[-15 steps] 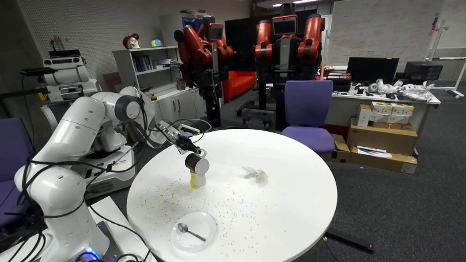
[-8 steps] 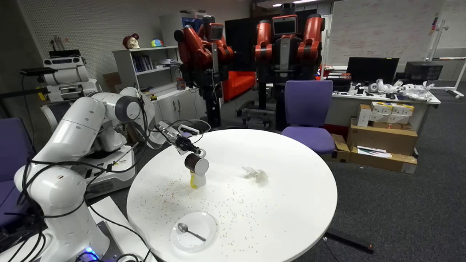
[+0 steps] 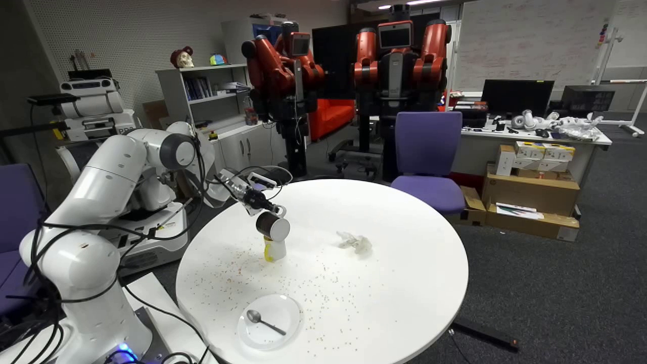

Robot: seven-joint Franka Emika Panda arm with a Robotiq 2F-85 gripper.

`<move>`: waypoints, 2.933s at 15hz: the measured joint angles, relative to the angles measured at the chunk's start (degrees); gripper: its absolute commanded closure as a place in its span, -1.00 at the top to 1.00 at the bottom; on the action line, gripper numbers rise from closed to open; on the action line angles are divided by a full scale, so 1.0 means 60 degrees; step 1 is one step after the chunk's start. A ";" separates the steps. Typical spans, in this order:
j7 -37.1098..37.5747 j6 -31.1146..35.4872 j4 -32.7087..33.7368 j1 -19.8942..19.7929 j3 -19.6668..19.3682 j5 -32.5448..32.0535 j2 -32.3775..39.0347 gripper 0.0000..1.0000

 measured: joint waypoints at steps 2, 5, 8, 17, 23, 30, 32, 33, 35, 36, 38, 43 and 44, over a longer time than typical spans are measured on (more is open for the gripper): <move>-0.0060 -0.0090 0.0000 0.0008 0.0000 -0.0049 0.0057 -0.90; -0.0144 -0.0221 0.0000 0.0017 0.0000 -0.0083 0.0151 -0.90; -0.0230 -0.0312 0.0000 0.0023 0.0000 -0.0123 0.0172 -0.90; -0.0719 -0.0411 0.0000 0.0169 0.0001 -0.0389 0.0222 -0.90; -0.0931 -0.0439 0.0000 0.0195 0.0001 -0.0519 0.0405 -0.90; -0.1307 -0.0450 0.0000 0.0195 0.0001 -0.0728 0.0443 -0.90; -0.1394 -0.0457 0.0000 0.0195 0.0001 -0.0780 0.0456 -0.90; -0.1438 -0.0463 0.0000 0.0195 0.0001 -0.0806 0.0470 -0.90; -0.1500 -0.0502 0.0000 0.0195 0.0001 -0.0863 0.0516 -0.90; -0.1538 -0.0565 0.0000 0.0195 0.0001 -0.0902 0.0551 -0.90; -0.1600 -0.0724 0.0000 0.0196 0.0001 -0.0986 0.0630 -0.90; -0.1781 -0.0885 0.0000 0.0200 0.0001 -0.1151 0.0681 -0.90; -0.1809 -0.0890 0.0000 0.0202 0.0001 -0.1178 0.0681 -0.90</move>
